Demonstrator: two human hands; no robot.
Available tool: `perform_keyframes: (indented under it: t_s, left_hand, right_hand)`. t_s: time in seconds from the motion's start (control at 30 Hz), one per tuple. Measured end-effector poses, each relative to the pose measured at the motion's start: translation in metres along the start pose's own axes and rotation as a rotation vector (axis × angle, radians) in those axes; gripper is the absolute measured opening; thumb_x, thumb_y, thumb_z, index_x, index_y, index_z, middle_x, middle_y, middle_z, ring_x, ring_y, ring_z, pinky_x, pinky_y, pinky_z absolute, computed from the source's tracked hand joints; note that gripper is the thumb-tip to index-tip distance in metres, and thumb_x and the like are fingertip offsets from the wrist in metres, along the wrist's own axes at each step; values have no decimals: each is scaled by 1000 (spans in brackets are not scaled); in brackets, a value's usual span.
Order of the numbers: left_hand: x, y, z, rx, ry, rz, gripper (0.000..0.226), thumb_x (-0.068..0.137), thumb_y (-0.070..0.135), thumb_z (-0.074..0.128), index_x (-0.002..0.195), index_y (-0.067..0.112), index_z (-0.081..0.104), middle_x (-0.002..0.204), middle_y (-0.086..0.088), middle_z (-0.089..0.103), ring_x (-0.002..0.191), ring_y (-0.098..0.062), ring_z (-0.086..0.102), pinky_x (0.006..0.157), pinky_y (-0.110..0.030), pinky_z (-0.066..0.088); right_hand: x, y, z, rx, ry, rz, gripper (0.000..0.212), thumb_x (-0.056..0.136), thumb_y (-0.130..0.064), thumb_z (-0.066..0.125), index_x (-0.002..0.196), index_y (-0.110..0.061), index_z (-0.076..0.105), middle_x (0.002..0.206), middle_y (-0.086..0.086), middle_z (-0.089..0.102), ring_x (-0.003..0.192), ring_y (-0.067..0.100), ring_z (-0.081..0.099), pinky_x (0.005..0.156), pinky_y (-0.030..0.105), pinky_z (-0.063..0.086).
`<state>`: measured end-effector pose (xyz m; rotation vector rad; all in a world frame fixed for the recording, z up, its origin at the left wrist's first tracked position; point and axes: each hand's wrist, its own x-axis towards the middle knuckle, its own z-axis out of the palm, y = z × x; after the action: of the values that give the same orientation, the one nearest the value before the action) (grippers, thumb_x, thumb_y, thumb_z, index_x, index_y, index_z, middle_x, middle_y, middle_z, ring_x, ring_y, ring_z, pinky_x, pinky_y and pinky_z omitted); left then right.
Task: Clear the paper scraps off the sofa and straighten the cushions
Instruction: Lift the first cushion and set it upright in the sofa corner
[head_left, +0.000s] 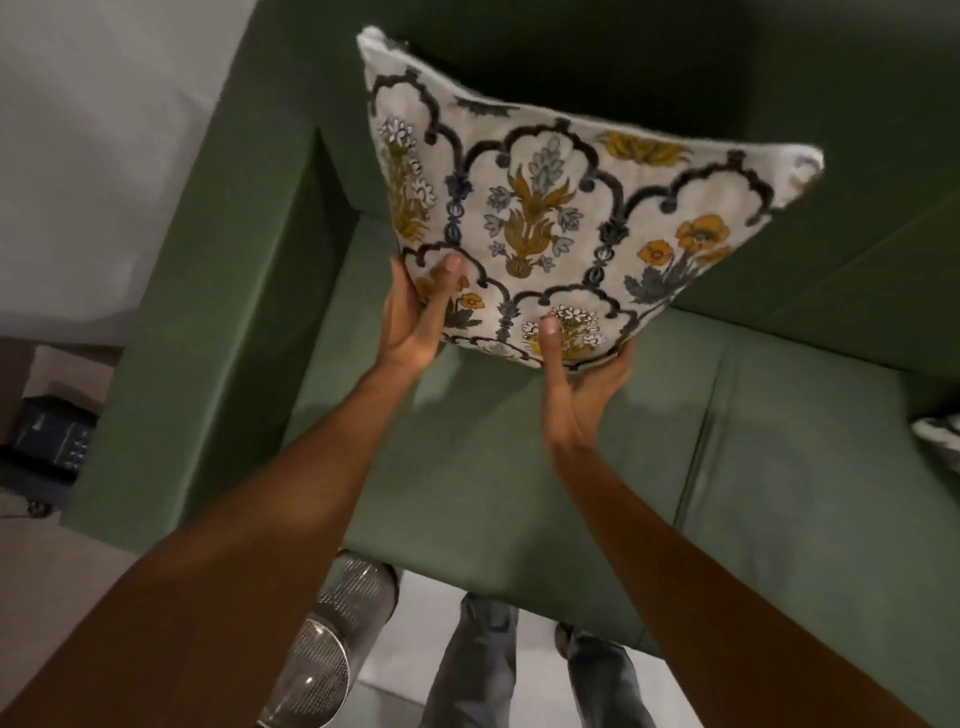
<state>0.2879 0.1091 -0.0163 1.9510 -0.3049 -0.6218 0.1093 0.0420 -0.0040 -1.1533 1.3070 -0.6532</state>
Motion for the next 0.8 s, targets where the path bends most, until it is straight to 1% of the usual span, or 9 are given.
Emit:
perform_keyframes:
  t_s: [0.1,0.23,0.33,0.4,0.43,0.5,0.6,0.7,0.8]
  left_hand:
    - [-5,7,23,13,6,-3,57,79,87,61,128,69,37,127,34,61,115,21,57,108,-22,45]
    - [-38,-4,33,51,187,37,75,97,68,56,156,28,35,154,2,53,142,-16,51,123,-47,39]
    - [-84,-24,65,176,388,-325,92,90,80,50,153,13,43,155,-18,48,147,-35,43,125,-51,31]
    - [-168,11,162,182,343,-488,82,94,71,56,137,1,53,142,-28,52,138,-43,48,119,-51,34]
    - [-185,10,167,177,332,-547,74,96,66,59,125,-2,58,132,-30,57,130,-45,53,114,-51,37]
    - [-229,14,203,228,253,-399,67,95,64,59,104,-2,62,111,-27,62,113,-44,60,103,-47,42]
    - [-268,21,239,309,57,-236,68,89,73,47,94,7,60,97,-14,62,98,-35,60,96,-45,46]
    - [-274,20,253,363,-79,-78,58,93,70,48,98,12,58,98,-6,62,98,-28,59,99,-46,48]
    - [-262,27,268,363,-157,-38,64,95,70,50,122,13,59,122,-8,64,118,-27,58,111,-42,45]
  right_hand:
    - [3,5,-20,-70,22,42,119,76,-83,71,167,-36,12,170,-11,19,142,-5,28,125,36,22]
    - [0,7,-39,-73,-34,49,107,83,-74,74,165,-43,14,171,-11,18,155,13,30,130,49,30]
    - [-9,7,-61,-55,1,103,105,83,-73,75,165,-46,14,173,-14,16,161,16,25,129,58,33]
    - [1,7,-171,15,86,136,104,84,-73,73,165,-48,13,175,-13,14,163,18,23,130,60,31]
    - [-3,10,-174,-6,84,153,103,85,-73,72,165,-47,12,176,-12,14,163,19,22,130,60,30]
    - [-5,25,-221,13,147,184,103,87,-70,71,167,-42,13,178,-7,15,163,20,22,131,58,29]
    - [-15,47,-270,29,262,246,97,92,-58,73,168,-29,21,176,3,24,161,23,28,131,56,31]
    - [-33,60,-287,10,272,305,95,93,-61,70,168,-34,18,175,2,24,159,26,31,129,55,33]
    - [-37,61,-304,14,305,306,99,89,-70,64,168,-33,18,175,1,24,159,27,33,127,52,35]
